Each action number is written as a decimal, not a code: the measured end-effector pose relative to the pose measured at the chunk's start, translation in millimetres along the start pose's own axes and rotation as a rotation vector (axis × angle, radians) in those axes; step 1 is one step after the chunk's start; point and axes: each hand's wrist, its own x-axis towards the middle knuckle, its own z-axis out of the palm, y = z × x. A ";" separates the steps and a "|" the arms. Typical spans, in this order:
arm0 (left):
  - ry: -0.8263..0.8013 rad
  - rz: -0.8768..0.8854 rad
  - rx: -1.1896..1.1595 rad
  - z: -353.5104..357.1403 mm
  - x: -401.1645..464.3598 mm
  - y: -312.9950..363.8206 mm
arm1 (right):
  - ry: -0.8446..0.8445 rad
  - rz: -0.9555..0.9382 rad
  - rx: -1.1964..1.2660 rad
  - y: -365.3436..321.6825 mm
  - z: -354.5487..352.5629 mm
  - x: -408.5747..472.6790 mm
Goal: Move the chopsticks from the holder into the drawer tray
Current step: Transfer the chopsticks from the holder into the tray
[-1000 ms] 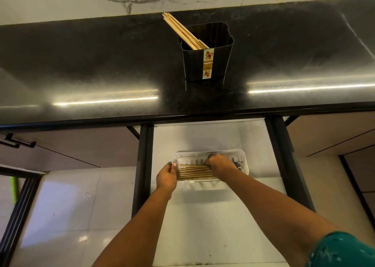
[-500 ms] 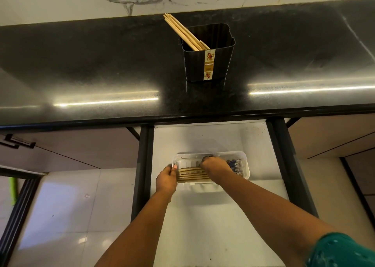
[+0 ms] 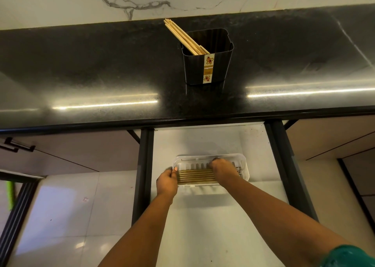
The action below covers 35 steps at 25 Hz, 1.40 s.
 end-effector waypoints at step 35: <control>0.112 0.689 0.143 -68.0 13.8 317.1 | 0.152 -0.042 0.209 -36.8 -380.7 95.9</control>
